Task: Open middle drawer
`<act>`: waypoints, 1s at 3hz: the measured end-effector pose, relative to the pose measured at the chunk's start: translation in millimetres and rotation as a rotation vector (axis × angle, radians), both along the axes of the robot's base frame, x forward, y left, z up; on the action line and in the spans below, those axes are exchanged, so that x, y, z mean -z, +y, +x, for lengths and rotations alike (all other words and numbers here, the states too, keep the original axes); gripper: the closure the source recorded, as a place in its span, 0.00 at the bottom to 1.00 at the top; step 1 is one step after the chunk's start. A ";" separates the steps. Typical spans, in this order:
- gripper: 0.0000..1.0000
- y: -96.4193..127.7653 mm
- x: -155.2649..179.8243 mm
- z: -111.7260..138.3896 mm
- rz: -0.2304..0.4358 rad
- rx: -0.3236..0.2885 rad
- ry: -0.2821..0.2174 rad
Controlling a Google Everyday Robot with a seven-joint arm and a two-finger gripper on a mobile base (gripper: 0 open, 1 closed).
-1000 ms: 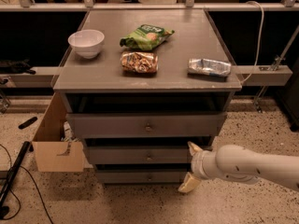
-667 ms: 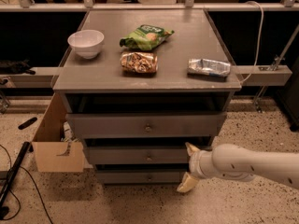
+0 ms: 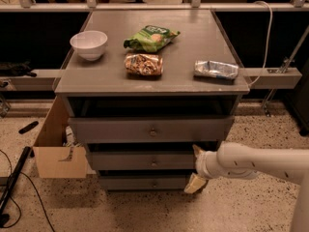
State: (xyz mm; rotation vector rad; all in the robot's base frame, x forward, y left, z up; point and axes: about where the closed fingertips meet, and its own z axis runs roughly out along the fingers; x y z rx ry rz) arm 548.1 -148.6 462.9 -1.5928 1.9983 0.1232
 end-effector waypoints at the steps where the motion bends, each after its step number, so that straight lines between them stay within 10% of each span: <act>1: 0.00 -4.2 30.8 40.0 0.021 0.013 0.017; 3: 0.00 9.9 32.2 60.0 -0.033 -0.013 -0.006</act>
Offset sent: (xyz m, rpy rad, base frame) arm 0.0669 -0.0041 -0.0473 0.0364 0.0202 -0.0151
